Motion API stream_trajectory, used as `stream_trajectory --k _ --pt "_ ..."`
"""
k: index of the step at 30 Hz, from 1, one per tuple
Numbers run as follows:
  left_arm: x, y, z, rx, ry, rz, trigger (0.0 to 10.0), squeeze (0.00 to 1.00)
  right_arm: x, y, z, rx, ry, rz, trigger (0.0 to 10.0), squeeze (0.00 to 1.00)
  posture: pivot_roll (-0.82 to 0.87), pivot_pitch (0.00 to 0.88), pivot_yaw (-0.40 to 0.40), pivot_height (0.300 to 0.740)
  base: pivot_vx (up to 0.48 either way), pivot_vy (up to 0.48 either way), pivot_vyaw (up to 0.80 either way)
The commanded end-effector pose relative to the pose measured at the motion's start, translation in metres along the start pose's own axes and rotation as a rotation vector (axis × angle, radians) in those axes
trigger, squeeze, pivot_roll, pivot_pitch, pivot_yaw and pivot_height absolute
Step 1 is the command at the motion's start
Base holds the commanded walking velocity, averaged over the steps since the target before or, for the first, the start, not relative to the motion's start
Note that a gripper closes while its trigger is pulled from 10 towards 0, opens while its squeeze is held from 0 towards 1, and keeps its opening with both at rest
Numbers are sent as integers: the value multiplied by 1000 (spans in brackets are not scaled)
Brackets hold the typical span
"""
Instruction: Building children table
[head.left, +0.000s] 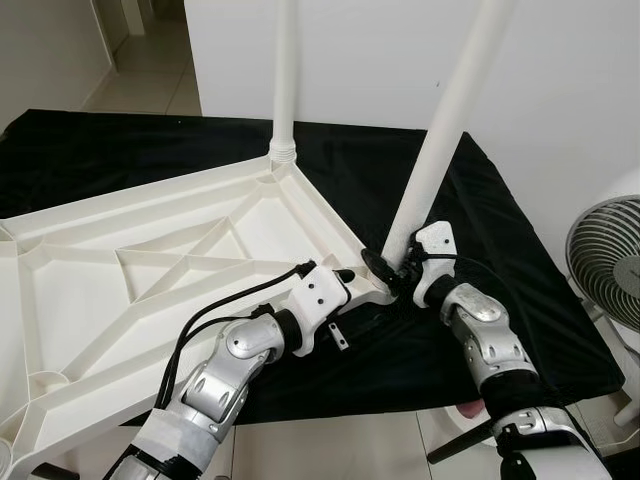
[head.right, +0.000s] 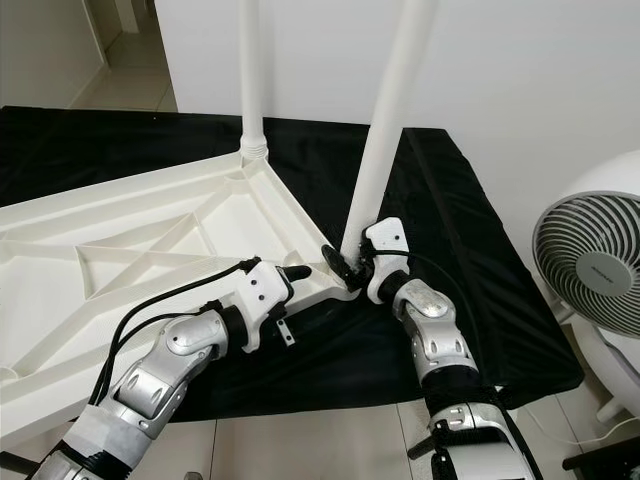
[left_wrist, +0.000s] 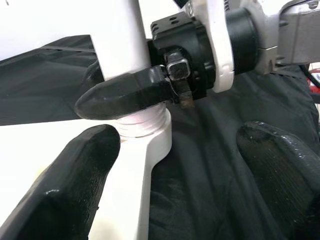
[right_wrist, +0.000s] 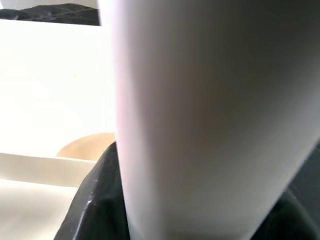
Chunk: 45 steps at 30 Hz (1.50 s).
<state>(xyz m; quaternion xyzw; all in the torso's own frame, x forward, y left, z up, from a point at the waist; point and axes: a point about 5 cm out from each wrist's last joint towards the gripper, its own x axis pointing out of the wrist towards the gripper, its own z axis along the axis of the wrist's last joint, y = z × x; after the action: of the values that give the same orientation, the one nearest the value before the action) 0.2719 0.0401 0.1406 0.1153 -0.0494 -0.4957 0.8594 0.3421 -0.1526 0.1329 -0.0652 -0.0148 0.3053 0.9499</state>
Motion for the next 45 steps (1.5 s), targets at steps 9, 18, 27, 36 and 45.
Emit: stream_trajectory --k 9,18,27,36,45 --pt "-1 -1 0 2 5 -9 10000 0 0 3 -16 -18 75 94 0 0 135 30 -71 740 0 0 0" --pt "1 -1 1 0 0 -12 10000 0 -3 -7 -25 -16 124 -124 10000 0 123 29 -68 740 0 0 0" --pt "2 -3 0 2 -1 -32 10000 0 -6 -4 -29 83 104 -424 10000 0 115 15 -64 740 0 0 0" --pt "4 -4 1 6 -3 -50 10000 0 -14 20 -27 129 81 -710 10000 0 109 0 -60 740 0 0 0" --pt "6 -6 1 4 -8 -60 10000 0 -14 38 -19 183 52 -769 10000 0 99 0 -60 740 0 0 0"
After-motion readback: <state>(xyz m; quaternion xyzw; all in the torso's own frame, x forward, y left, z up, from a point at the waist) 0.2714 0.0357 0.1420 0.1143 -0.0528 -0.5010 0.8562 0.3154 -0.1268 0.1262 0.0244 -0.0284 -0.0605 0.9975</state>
